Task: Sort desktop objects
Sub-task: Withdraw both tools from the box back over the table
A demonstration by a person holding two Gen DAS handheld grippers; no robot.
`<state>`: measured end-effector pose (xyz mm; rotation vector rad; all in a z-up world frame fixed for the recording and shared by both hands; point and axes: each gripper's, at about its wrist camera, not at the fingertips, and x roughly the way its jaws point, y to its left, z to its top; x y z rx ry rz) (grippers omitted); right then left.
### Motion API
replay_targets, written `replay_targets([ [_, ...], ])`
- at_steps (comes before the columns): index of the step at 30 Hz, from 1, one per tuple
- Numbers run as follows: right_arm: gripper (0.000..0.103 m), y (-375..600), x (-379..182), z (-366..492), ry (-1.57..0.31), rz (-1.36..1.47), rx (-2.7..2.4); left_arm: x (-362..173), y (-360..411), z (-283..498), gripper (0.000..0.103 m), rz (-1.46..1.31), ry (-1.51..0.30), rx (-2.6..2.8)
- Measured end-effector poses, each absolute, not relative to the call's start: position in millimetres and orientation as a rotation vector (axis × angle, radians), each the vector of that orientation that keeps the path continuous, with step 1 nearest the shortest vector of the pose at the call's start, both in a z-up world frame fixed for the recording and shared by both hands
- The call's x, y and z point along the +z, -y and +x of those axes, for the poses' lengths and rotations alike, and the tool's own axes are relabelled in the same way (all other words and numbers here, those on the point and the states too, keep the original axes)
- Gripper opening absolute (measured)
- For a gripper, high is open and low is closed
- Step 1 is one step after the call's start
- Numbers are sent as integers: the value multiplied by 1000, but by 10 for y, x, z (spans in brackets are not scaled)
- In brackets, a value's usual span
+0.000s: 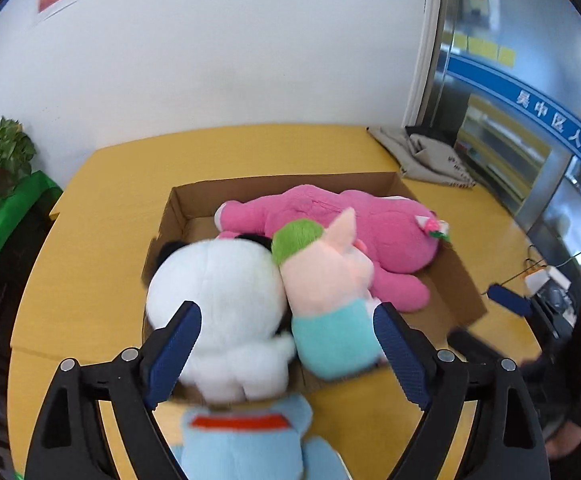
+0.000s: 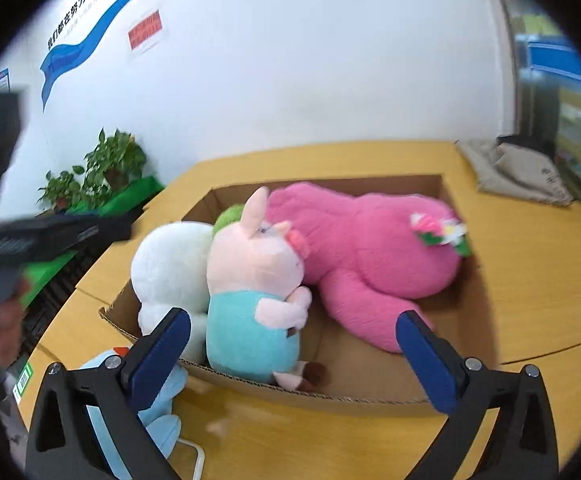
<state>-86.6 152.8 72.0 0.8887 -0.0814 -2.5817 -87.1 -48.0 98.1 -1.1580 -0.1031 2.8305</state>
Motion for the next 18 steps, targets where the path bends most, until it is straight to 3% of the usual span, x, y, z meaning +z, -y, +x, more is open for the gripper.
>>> replay_targets([
  [8,103,-1433,987,-436,-36,828,-2650,868,304,-175,91,-1089,182,2877],
  [18,103,-1588,1091,-147,-79,818,-2694,742,170,32,91,-1100,191,2856],
])
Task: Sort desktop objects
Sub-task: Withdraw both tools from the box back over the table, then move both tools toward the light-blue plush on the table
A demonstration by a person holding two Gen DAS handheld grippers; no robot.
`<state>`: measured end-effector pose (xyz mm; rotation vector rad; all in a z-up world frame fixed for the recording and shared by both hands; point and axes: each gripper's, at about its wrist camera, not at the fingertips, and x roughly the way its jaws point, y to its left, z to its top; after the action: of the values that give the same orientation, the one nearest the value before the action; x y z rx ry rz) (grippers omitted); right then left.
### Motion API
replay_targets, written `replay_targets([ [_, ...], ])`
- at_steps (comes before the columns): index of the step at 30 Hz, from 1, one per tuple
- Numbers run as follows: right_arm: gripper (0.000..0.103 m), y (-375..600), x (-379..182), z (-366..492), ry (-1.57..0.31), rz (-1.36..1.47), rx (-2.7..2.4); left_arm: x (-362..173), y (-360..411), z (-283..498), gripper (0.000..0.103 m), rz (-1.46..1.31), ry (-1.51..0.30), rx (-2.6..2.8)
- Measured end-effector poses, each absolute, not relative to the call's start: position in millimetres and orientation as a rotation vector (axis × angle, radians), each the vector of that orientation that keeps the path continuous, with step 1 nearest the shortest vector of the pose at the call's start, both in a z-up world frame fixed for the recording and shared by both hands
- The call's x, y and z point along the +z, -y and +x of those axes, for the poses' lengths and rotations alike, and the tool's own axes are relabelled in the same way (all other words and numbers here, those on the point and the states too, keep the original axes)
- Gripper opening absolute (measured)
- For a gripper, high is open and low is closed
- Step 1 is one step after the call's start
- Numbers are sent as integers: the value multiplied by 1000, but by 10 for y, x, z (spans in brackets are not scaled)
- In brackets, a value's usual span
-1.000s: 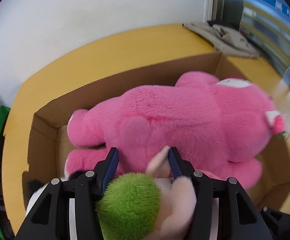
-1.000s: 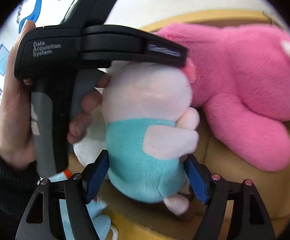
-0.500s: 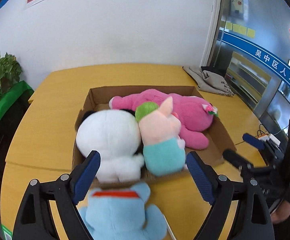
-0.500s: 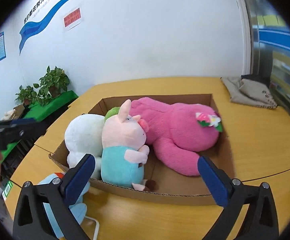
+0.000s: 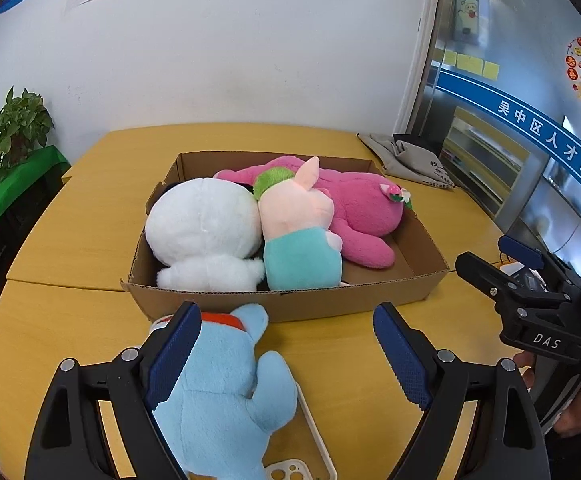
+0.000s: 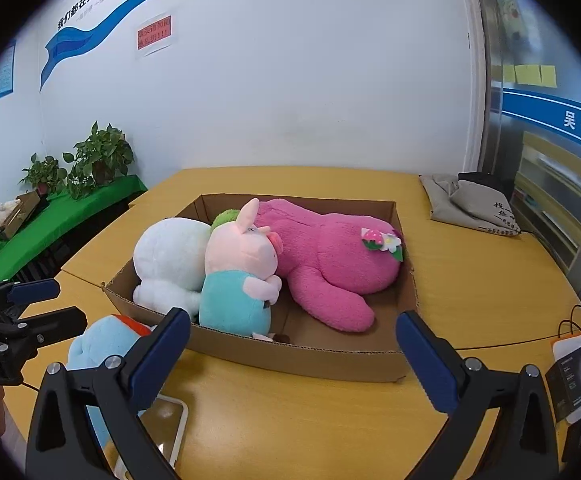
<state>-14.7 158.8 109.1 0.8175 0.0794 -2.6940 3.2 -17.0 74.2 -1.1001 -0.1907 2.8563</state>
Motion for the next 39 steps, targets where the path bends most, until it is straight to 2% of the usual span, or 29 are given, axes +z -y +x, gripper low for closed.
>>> replay_targets([
  [24,103,-1594,982,-36,-68,870,-2701,595,207,78,91,-1127,166,2815],
  [32,103,-1498,837,8,7,914,-2595,398,572,225,91,-1208,196,2763],
  [39,103,-1167,378,-32,120,1087,-2367,-17,1072,381,91,-1336,256,2688],
])
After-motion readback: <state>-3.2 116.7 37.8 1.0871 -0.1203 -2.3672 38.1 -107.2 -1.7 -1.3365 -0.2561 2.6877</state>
